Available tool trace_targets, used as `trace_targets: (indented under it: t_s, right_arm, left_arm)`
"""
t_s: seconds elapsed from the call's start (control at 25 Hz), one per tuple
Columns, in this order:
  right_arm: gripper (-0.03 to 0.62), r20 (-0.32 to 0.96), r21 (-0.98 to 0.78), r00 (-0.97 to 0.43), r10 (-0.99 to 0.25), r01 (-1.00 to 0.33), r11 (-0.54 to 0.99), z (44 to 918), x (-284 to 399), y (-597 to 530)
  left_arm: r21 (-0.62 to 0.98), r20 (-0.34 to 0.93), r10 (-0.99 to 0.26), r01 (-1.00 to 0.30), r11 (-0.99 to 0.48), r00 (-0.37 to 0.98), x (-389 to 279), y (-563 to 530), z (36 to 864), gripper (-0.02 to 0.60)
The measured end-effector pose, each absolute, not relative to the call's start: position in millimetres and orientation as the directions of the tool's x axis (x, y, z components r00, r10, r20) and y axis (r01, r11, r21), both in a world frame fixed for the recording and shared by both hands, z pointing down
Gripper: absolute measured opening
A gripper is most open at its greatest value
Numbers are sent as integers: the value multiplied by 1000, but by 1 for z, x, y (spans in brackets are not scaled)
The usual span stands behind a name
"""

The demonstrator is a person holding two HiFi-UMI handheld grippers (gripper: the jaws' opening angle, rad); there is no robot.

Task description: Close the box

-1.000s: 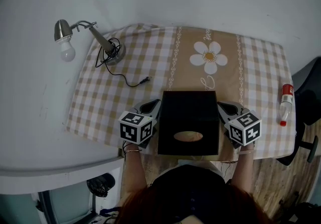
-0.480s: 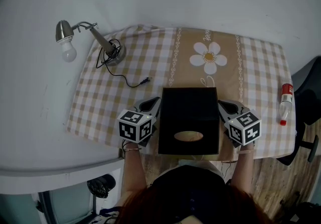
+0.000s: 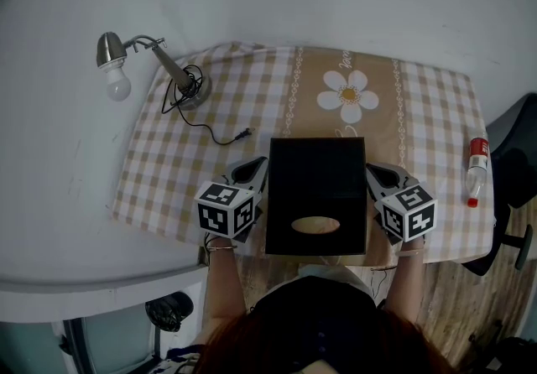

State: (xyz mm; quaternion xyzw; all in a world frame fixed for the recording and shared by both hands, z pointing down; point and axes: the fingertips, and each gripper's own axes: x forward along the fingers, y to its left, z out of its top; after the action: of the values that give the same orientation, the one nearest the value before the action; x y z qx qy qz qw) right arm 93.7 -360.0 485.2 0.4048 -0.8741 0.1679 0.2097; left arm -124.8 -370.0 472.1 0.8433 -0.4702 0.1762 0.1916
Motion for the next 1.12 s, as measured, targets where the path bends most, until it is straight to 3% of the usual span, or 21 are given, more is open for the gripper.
trace_targets:
  t_s: [1.12]
  right_arm:
    - [15,463,-101,-544,-700,-817,568,467,97,-356]
  left_arm:
    - [141,395,-783,-873,-466,481,-126,-364,443,25]
